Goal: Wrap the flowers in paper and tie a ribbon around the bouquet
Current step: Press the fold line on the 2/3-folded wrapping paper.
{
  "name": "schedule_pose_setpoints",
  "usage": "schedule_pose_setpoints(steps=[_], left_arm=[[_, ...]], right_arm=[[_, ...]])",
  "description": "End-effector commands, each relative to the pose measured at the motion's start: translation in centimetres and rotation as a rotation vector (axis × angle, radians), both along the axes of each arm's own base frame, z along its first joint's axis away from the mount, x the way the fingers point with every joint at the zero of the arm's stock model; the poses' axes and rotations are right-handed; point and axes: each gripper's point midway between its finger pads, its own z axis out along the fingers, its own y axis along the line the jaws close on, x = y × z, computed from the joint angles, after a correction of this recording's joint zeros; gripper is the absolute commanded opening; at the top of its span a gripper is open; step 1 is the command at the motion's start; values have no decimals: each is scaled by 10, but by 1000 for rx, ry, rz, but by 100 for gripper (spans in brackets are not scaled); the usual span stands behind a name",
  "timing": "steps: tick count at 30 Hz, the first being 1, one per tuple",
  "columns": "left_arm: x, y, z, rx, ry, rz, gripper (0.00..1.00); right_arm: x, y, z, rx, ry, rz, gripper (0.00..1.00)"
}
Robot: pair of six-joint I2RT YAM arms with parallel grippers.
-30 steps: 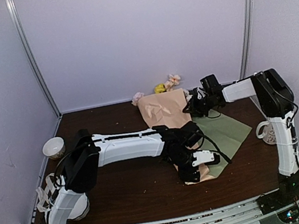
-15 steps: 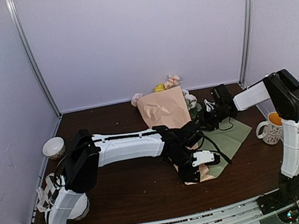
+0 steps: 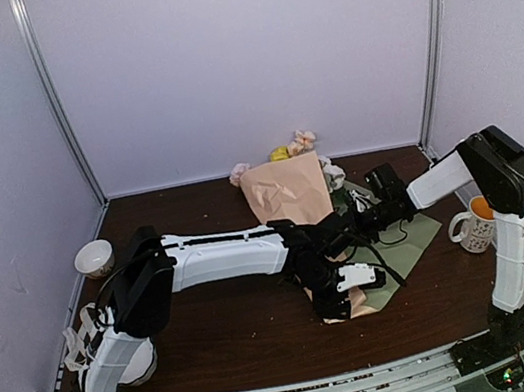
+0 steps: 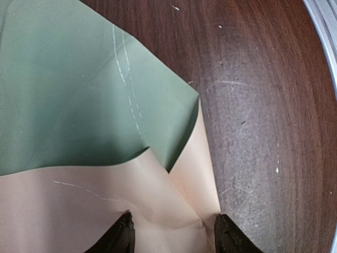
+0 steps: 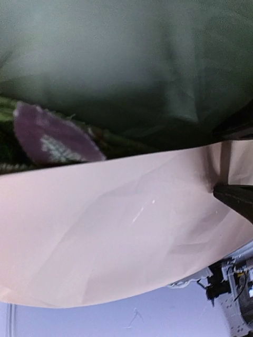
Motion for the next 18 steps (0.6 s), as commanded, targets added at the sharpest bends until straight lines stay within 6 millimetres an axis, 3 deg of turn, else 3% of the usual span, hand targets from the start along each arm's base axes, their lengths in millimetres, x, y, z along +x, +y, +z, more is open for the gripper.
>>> schedule_pose_setpoints(steps=[1, 6, 11, 18], left_arm=[[-1, 1, -7, 7, 26, 0, 55], [-1, 1, -6, 7, 24, 5, 55], [0, 2, -5, 9, 23, 13, 55], [1, 1, -3, 5, 24, 17, 58]], right_arm=[[1, 12, 4, 42, -1, 15, 24], [2, 5, 1, 8, -9, -13, 0], [6, 1, -4, -14, -8, -39, 0], [12, -16, 8, -92, -57, -69, 0]])
